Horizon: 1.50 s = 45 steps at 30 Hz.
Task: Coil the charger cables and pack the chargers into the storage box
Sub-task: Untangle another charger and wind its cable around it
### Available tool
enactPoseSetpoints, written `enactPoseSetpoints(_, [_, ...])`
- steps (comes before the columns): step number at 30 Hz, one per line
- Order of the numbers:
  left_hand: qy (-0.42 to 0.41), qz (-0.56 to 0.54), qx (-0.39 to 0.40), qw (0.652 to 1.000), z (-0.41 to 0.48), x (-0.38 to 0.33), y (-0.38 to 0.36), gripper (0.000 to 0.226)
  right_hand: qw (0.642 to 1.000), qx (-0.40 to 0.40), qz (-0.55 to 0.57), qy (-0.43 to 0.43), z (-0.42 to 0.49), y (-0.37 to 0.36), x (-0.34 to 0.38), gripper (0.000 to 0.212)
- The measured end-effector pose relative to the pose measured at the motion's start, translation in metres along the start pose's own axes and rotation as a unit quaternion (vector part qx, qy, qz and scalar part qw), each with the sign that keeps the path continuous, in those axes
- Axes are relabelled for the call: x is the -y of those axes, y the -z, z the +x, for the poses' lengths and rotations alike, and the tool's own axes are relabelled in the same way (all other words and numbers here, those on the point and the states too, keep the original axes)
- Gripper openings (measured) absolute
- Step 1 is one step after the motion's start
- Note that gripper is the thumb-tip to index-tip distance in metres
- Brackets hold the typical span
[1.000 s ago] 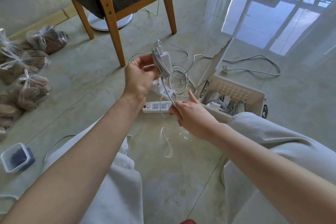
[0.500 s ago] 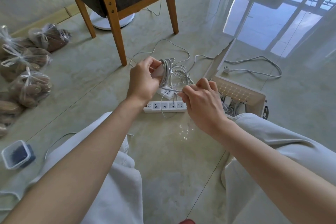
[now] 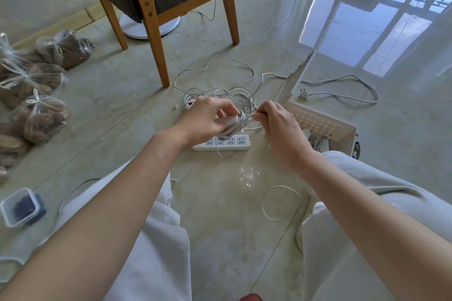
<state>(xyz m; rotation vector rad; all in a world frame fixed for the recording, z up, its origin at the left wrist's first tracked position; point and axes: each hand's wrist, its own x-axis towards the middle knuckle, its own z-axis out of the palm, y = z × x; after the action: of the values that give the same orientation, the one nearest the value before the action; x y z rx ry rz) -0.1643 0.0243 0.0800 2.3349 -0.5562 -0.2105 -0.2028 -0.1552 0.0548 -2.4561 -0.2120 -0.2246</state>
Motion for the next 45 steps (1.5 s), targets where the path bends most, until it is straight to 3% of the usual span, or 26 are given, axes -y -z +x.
enactPoseSetpoints(4, [0.014,-0.07,0.088,0.994,-0.002,-0.002,0.008,0.019,0.999,0.003,0.044,-0.011,0.004,0.0,-0.003,0.02])
enactPoseSetpoints(11, [0.056,-0.223,0.122,0.966,-0.007,-0.006,0.007,0.032,0.977,0.094,0.168,-0.09,0.012,0.011,-0.002,0.02])
enactPoseSetpoints(15, [0.061,-0.274,0.127,0.951,-0.009,-0.009,0.004,0.031,0.943,0.103,0.281,-0.148,0.011,0.004,-0.006,0.023])
enactPoseSetpoints(18, [0.073,-0.329,0.118,0.934,-0.007,-0.008,0.002,0.03,0.894,0.103,0.387,-0.201,0.01,-0.003,-0.009,0.014])
enactPoseSetpoints(25, [0.088,-0.449,0.076,0.886,-0.004,-0.011,-0.006,0.038,0.824,0.117,0.498,-0.242,0.007,-0.013,-0.009,0.038])
enactPoseSetpoints(30, [0.124,-0.505,0.018,0.854,-0.002,-0.015,-0.008,0.036,0.786,0.133,0.544,-0.262,0.003,-0.018,-0.004,0.027])
enactPoseSetpoints(36, [0.11,-0.497,-0.117,0.853,0.005,-0.021,-0.007,0.034,0.791,0.176,0.522,-0.266,-0.008,-0.024,0.018,0.025])
enactPoseSetpoints(39, [0.111,-0.421,-0.182,0.882,0.009,-0.021,-0.008,0.027,0.841,0.207,0.439,-0.24,-0.017,-0.032,0.029,0.026])
enactPoseSetpoints(41, [0.106,-0.296,-0.222,0.923,0.011,-0.017,-0.012,0.016,0.881,0.203,0.371,-0.21,-0.019,-0.036,0.032,0.026])
enactPoseSetpoints(43, [0.089,-0.177,-0.236,0.951,0.011,-0.012,-0.015,0.012,0.905,0.188,0.325,-0.198,-0.019,-0.037,0.033,0.026])
enactPoseSetpoints(45, [0.074,-0.134,-0.227,0.962,0.01,-0.008,-0.014,0.013,0.925,0.174,0.278,-0.191,-0.018,-0.035,0.03,0.026])
